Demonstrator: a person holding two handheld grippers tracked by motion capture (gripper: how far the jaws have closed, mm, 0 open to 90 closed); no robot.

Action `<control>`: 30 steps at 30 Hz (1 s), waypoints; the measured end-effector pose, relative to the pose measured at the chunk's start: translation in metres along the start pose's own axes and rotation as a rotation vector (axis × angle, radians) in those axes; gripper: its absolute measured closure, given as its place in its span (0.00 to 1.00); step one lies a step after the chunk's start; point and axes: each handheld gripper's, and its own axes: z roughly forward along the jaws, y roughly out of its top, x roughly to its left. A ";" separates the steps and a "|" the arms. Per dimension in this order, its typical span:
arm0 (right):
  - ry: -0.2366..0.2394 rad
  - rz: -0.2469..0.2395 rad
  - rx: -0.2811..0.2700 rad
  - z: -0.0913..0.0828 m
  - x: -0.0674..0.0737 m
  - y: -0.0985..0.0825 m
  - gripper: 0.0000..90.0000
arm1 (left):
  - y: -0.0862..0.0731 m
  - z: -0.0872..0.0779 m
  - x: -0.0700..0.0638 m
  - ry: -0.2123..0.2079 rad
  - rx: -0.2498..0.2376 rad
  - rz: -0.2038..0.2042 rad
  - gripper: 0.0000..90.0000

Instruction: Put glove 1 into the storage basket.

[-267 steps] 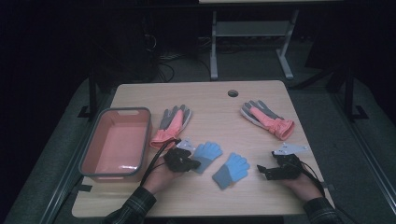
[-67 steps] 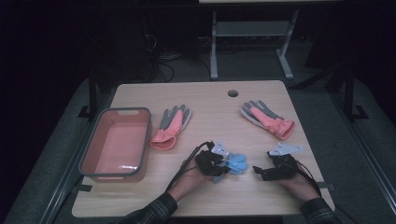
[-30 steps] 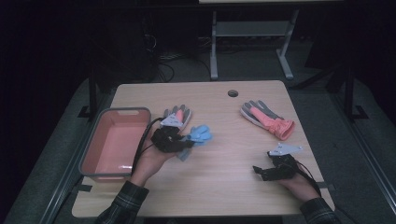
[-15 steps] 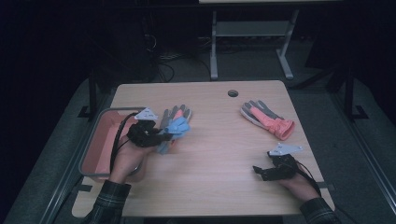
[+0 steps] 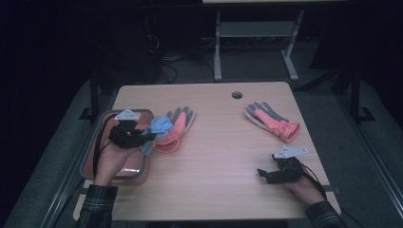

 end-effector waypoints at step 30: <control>-0.001 0.006 -0.001 0.000 0.000 0.000 0.16 | -0.063 0.024 0.082 0.182 0.255 -0.175 0.80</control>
